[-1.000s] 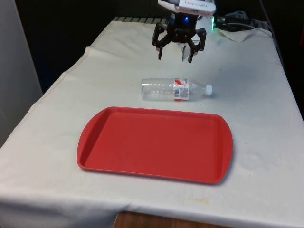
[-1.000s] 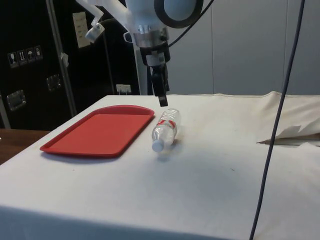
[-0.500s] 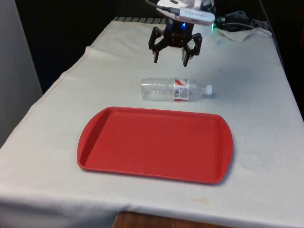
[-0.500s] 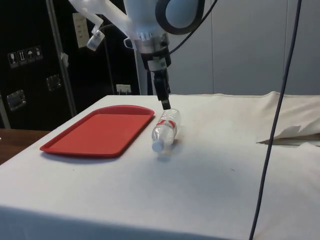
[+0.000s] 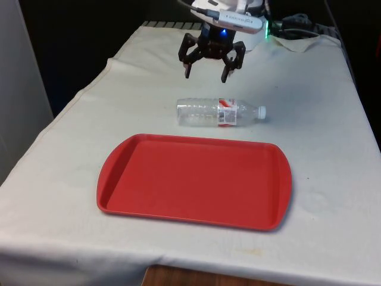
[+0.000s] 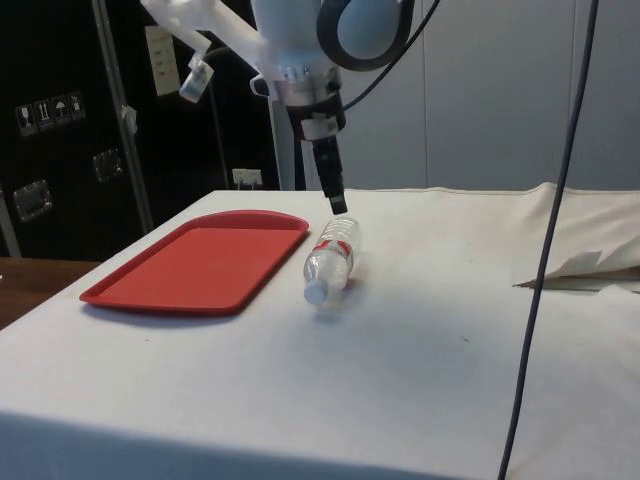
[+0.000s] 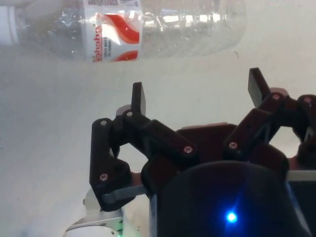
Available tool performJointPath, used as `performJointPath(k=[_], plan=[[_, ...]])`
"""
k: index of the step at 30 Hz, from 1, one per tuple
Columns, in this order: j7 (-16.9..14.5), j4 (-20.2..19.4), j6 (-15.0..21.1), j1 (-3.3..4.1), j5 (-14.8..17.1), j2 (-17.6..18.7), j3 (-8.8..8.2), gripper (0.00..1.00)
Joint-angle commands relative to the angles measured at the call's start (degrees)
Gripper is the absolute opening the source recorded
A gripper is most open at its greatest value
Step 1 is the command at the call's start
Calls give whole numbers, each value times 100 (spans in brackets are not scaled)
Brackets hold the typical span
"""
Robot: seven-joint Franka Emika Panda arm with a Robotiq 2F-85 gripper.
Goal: Place the bottle upright on the tray.
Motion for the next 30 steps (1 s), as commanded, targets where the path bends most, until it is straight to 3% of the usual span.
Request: performJointPath(k=[1,30], plan=[[-23,0,0,0,-17,0,-11,100],[-688,52,46,6,-613,17,-57,100]])
